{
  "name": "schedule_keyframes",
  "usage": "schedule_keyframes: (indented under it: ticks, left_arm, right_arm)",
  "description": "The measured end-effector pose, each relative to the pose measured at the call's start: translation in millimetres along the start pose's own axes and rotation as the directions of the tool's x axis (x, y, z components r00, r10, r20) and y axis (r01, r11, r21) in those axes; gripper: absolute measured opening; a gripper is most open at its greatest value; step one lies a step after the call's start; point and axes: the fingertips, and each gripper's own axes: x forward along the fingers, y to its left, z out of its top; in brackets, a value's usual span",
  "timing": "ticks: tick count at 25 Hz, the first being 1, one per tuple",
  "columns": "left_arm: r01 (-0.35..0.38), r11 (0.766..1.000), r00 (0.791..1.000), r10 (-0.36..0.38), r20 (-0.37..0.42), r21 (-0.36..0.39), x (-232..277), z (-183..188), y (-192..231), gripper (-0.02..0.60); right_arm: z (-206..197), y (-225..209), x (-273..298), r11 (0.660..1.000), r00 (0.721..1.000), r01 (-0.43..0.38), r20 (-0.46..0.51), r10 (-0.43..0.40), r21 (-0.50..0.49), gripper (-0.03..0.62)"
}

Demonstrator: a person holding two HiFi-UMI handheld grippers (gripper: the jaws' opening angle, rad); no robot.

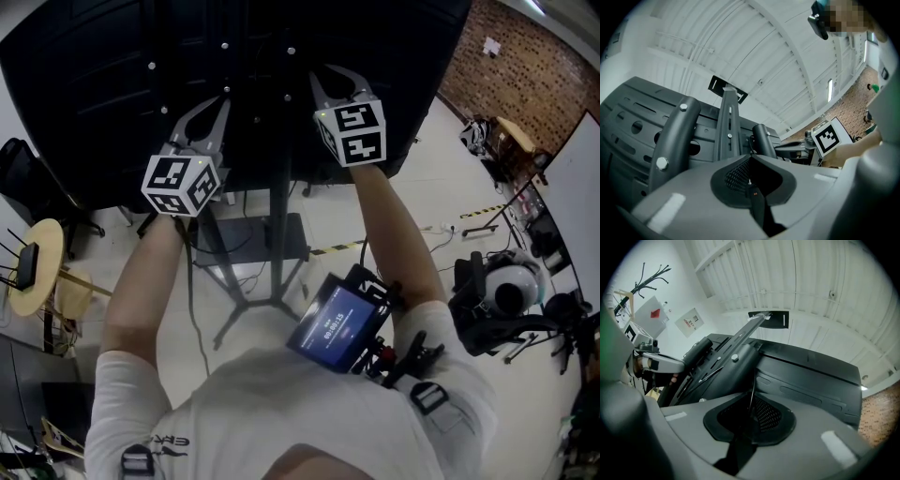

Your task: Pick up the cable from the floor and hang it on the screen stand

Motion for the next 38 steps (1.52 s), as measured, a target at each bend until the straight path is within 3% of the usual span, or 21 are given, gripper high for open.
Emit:
schedule_keyframes:
  ticks: [4,13,25,31,38]
  left_arm:
    - [0.004,1.000,1.000,-0.005,-0.017,-0.013,8,-8,-3,0.002]
    - [0.025,0.998,0.999,-0.027,-0.031,-0.060,-28,-21,2,0.002]
    - [0.019,0.990,0.998,-0.027,-0.055,-0.141,-87,-39,-10,0.002]
    - [0.004,0.985,0.993,-0.024,-0.115,-0.172,-127,-65,-23,0.002]
    - [-0.069,0.982,0.987,0.041,-0.157,-0.174,-157,-85,-48,0.002]
  right_arm:
    - [-16,-10,-1,1.000,1.000,0.009,-0.010,-0.008,0.020,0.067]
    - [-51,16,-32,0.998,0.992,0.058,-0.110,-0.053,0.040,0.042]
    - [-78,64,-115,0.987,0.977,0.115,-0.190,-0.093,0.113,0.014]
    - [-100,95,-153,0.979,0.970,0.111,-0.235,-0.068,0.172,0.014]
    - [-128,107,-187,0.972,0.978,0.036,-0.210,0.015,0.233,0.014]
